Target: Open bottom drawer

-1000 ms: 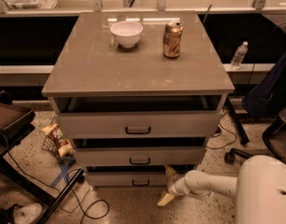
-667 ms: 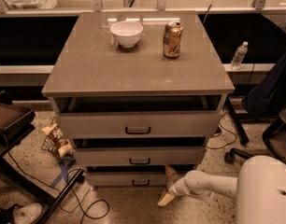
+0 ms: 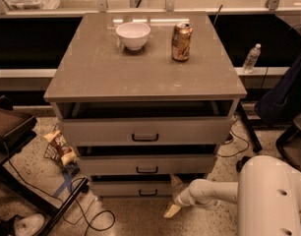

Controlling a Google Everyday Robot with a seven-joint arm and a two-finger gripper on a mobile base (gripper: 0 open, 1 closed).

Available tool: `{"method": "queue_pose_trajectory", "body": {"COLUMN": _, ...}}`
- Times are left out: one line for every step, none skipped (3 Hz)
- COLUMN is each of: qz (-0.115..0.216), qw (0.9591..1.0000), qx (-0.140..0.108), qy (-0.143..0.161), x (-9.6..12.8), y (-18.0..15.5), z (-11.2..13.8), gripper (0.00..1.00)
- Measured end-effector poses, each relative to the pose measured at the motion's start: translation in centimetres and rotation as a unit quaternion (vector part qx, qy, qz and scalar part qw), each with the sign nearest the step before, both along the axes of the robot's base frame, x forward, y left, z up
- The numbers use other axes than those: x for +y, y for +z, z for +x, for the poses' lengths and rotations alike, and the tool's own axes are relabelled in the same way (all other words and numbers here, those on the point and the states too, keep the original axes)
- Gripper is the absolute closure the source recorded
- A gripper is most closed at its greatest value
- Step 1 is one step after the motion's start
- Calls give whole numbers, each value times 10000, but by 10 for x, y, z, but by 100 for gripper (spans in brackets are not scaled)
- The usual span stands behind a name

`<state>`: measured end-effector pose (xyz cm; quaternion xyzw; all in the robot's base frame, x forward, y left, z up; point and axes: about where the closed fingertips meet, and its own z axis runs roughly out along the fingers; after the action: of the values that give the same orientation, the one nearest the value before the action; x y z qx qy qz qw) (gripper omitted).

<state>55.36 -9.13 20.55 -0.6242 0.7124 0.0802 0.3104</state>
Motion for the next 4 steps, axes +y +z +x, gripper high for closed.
{"method": "queue_pose_trajectory", "body": {"qz": 50, "qw": 10000, "qx": 54, "qy": 5, "x": 5, "y": -6, "z": -5, "gripper": 18}}
{"method": "queue_pose_trajectory", "body": {"qz": 82, "qw": 9998, "qx": 170, "qy": 12, "x": 12, "y": -16, "z": -14, "gripper": 41}}
{"method": "queue_pose_trajectory", "body": {"qz": 100, "qw": 9997, "qx": 238, "qy": 12, "x": 17, "y": -19, "z": -18, "gripper": 70}}
{"method": "queue_pose_trajectory", "body": {"qz": 100, "qw": 9997, "qx": 238, "qy": 12, "x": 17, "y": -18, "z": -18, "gripper": 56}}
